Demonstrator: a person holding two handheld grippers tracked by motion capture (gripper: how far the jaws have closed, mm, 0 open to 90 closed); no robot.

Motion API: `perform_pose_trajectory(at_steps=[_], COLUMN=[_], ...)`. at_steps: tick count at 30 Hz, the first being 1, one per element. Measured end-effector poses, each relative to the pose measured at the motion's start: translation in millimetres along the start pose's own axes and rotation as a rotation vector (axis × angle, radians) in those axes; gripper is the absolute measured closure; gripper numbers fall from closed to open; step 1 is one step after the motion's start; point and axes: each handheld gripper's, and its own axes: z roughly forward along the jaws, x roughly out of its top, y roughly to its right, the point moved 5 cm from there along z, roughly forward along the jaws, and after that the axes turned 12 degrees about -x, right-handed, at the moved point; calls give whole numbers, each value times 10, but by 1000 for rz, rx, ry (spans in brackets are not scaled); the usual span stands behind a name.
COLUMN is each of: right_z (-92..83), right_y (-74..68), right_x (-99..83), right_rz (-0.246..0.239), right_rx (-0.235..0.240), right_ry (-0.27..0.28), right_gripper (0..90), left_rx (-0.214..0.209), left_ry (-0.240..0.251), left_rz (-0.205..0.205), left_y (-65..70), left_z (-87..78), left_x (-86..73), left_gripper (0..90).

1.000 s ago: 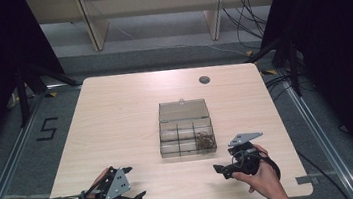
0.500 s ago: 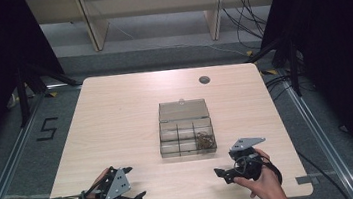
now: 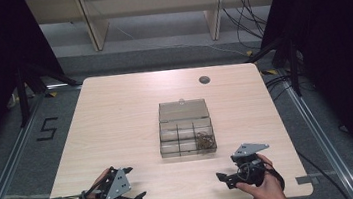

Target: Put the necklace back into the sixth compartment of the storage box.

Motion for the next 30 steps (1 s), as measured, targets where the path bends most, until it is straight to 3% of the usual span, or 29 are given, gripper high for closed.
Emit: perform_pose_trajectory(at_steps=[3,4,6,7,8,9,12,13,14,16,19,20,21,22,23,25,27,30], right_z=[-15,-7,-39,-29,-38,-24,-53,-21,-60,-55,-51,-39,-61,-49,-39,-60,-47,-46], right_y=[15,1,-12,-5,-30,-22,-24,-34,-33,-56,-52,-75,-65,-64,-84,-94,-89,-109], right_x=[-29,-30,-56,-51,-59,-63,-80,-78,-93,-109,-128,-128,-138,-145,-149,-165,-172,-186], right_rz=[-24,-10,1,-17,6,-5,-22,-11,-19,3,-30,-5,-24,-38,-20,-18,-36,-20], right_rx=[-7,-6,-2,-2,5,0,7,0,8,4,22,18,13,15,13,18,16,20], right_ry=[-13,2,-34,-3,-9,13,1,44,2,8,6,24,-2,7,16,-11,0,-7], right_gripper=[167,167,167,167,167,167,167,167,167,167,167,167,167,167,167,167,167,167], left_rx=[0,2,4,5,5,5,5,-1,-2,-2,-2,-2,-2,-2,-2,-2,-2,-1], left_ry=[-1,1,0,0,0,0,-2,-6,-2,-5,-5,-5,-5,-5,-5,-5,-6,-7], left_rz=[2,2,1,1,1,1,4,4,5,5,5,5,5,6,6,5,6,6], left_y=[6,5,5,4,4,4,5,6,7,7,8,8,9,8,9,8,9,8], left_z=[2,6,5,5,5,6,7,4,7,6,8,7,7,7,7,7,7,7], left_x=[0,0,0,0,0,-1,-1,-2,-2,-2,-2,-2,-2,-2,-2,-2,-3,-3], left_gripper=[149,150,150,150,150,150,150,150,150,150,150,150,150,150,149,150,150,150])
